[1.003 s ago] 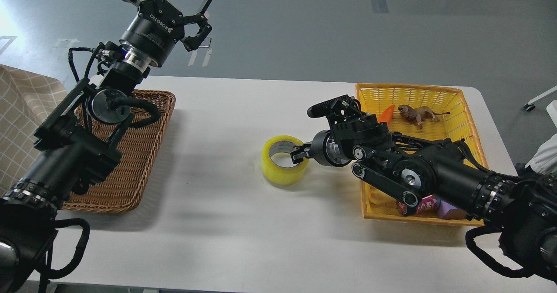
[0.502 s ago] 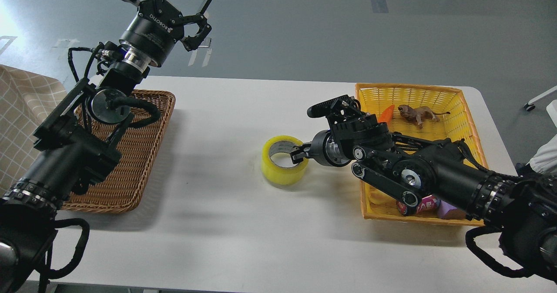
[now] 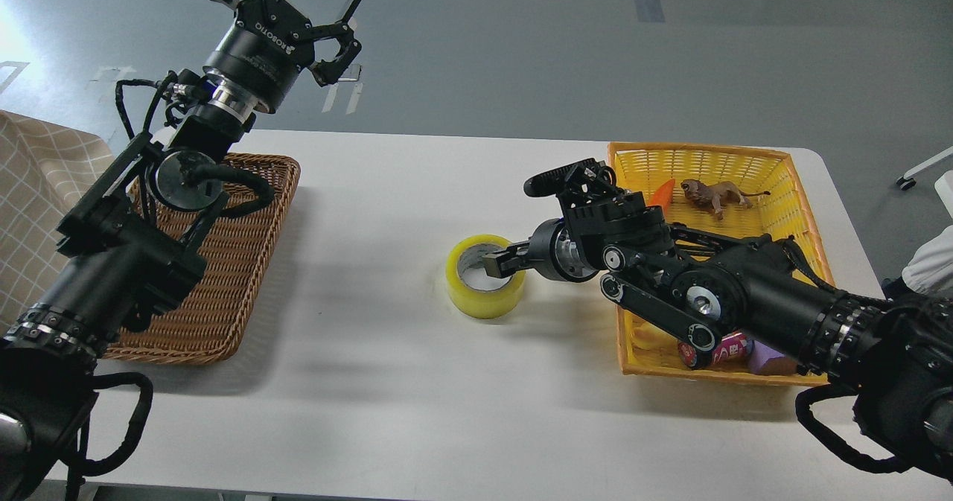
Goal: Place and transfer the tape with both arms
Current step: 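Lower the tape roll onto the table and open the right gripper, then withdraw the right gripper up and away from the tape roll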
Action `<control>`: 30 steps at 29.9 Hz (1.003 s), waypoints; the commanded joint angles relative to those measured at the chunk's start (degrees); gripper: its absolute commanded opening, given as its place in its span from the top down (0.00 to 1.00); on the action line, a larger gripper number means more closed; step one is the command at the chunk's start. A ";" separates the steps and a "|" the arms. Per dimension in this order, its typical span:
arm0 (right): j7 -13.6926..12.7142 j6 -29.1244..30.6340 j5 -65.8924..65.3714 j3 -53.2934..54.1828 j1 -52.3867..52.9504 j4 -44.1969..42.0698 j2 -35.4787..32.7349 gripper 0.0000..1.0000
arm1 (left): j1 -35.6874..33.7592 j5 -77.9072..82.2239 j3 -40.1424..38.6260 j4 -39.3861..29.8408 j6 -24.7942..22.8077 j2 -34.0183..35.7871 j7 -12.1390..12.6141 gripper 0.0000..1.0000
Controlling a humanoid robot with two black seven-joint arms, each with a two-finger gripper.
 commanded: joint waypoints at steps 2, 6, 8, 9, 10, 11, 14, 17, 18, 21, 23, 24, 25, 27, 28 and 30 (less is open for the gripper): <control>-0.12 0.00 0.09 0.63 0.67 4.03 0.01 0.07 | -0.09 0.00 0.09 0.03 0.00 -0.01 0.00 0.02; -0.21 0.00 0.44 1.86 1.11 10.27 0.01 0.06 | 0.08 0.00 0.26 -0.06 0.00 0.07 0.00 0.02; -0.21 0.00 0.53 2.04 1.46 11.69 -1.66 0.03 | 0.26 0.00 0.44 0.03 0.00 0.07 0.00 0.02; -0.21 0.00 0.53 2.74 1.81 12.30 -3.06 0.03 | 0.35 0.00 0.53 0.03 0.00 0.07 0.00 0.02; -0.21 0.00 0.53 3.70 1.81 12.83 -4.38 0.03 | 0.35 0.00 0.61 -0.06 0.00 0.07 0.00 0.02; -0.21 0.00 0.53 4.32 1.81 13.18 -4.91 0.02 | 0.35 0.00 0.61 0.03 0.00 0.07 0.00 0.02; -0.21 0.00 0.53 7.48 1.81 15.72 -7.46 0.01 | 0.35 0.00 0.70 -0.06 0.00 0.16 0.09 0.02; -0.12 0.00 0.97 10.99 1.64 19.67 -11.93 0.01 | 0.35 0.00 0.88 0.03 0.00 0.08 0.09 0.02; -0.12 0.00 1.49 11.62 1.64 20.38 -12.82 0.01 | 0.43 0.00 0.88 0.03 0.00 0.07 0.09 0.02; -0.12 0.00 4.56 14.60 1.11 23.63 -17.38 0.00 | 0.35 0.00 0.88 0.03 0.00 -0.01 0.09 0.02; -0.04 0.00 6.50 17.92 0.85 25.13 -20.02 0.00 | 0.43 0.00 0.79 0.03 0.00 0.25 0.09 0.02; -0.04 0.00 7.20 19.25 0.67 25.75 -20.82 0.00 | 0.44 0.00 0.70 0.03 0.00 0.34 0.00 0.02; -0.04 0.00 7.82 20.40 0.58 26.27 -21.61 0.00 | 0.44 0.00 0.70 0.03 0.00 0.34 0.00 0.02; -0.04 0.00 10.10 24.00 0.14 27.94 -24.42 0.00 | 0.44 0.00 0.70 -0.06 0.00 0.25 0.09 0.02; -0.04 0.00 11.59 26.62 -0.12 29.25 -26.34 0.00 | 0.44 0.00 0.70 -0.06 0.00 0.16 0.09 0.02; -0.04 0.00 14.32 31.03 -1.26 31.20 -29.08 0.00 | 0.44 0.00 0.79 0.03 0.00 0.07 0.09 0.02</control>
